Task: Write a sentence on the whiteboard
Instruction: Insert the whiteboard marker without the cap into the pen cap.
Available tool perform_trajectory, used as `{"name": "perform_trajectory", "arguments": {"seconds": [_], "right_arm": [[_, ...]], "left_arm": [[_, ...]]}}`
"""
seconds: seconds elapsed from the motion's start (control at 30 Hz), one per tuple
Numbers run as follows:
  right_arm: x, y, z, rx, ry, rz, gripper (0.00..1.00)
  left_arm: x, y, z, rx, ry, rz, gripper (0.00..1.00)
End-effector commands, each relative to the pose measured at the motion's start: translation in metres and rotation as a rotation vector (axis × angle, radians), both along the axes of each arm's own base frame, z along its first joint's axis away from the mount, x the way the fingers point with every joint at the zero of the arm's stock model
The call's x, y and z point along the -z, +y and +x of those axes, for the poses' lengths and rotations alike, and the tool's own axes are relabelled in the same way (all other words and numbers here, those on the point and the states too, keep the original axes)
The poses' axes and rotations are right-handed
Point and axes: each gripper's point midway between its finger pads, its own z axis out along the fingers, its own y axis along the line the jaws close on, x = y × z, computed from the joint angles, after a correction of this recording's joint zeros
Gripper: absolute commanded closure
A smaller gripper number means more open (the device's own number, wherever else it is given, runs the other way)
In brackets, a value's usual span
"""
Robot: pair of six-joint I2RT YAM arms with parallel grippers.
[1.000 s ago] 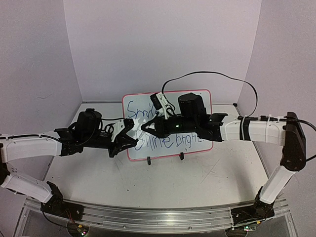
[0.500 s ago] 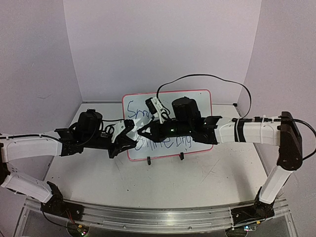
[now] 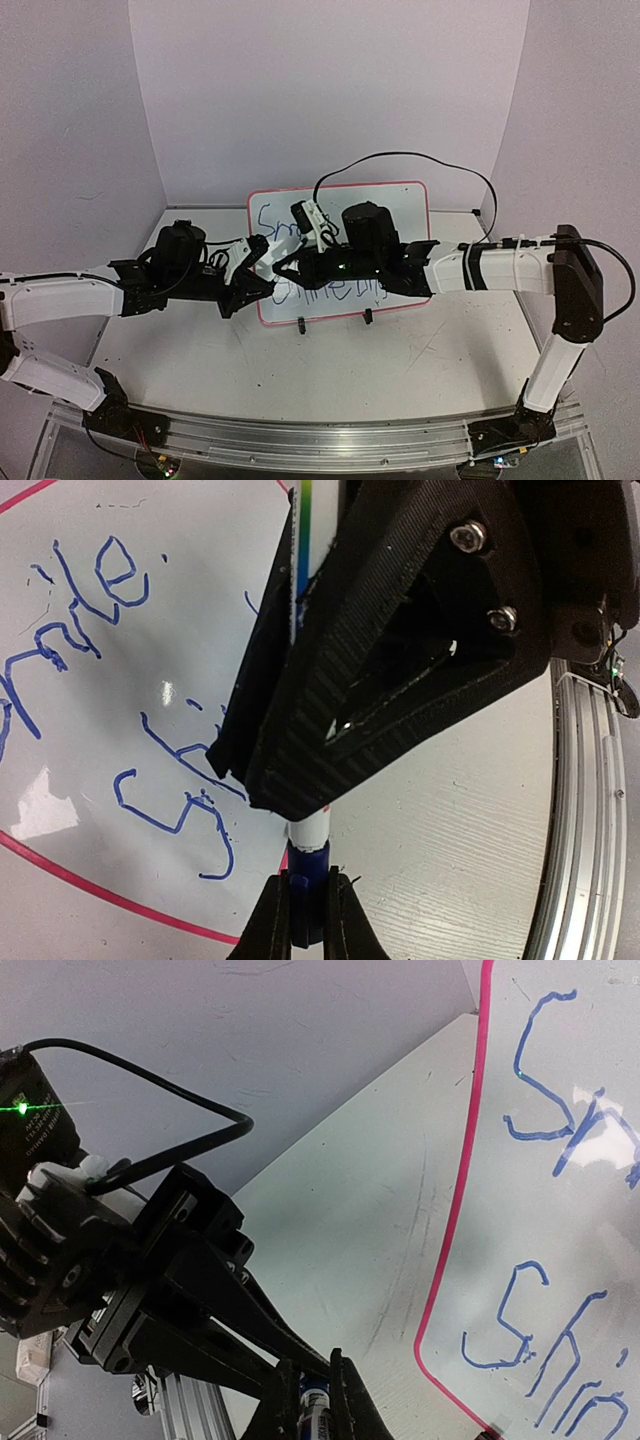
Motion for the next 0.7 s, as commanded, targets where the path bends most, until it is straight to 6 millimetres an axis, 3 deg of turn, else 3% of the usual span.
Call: {"name": "perform_trajectory", "arguments": {"seconds": [0.0,0.13,0.17,0.4,0.53,0.67], "right_arm": [[0.018,0.018,-0.014,-0.075,0.053,0.003,1.0],[0.026,0.023,-0.022,-0.121,0.093,0.003,1.0],[0.044,0.027,-0.027,-0.147,0.141,-0.05,1.0],[0.075,0.048,-0.052,-0.103,0.231,-0.105,1.0],[0.074,0.069,-0.062,-0.093,0.32,-0.052,1.0],[0.085,0.07,-0.064,-0.074,0.364,-0.093,1.0]], "left_arm": [[-0.059,-0.013,0.003,0.03,-0.089,-0.156,1.0],[-0.07,-0.01,0.006,0.004,-0.121,-0.17,1.0],[-0.076,-0.009,0.012,-0.03,-0.128,-0.175,1.0],[-0.088,-0.006,0.022,-0.143,-0.172,-0.189,1.0],[-0.099,-0.016,0.008,-0.143,-0.262,-0.176,1.0],[-0.108,-0.015,0.012,-0.204,-0.37,-0.122,1.0]]}}
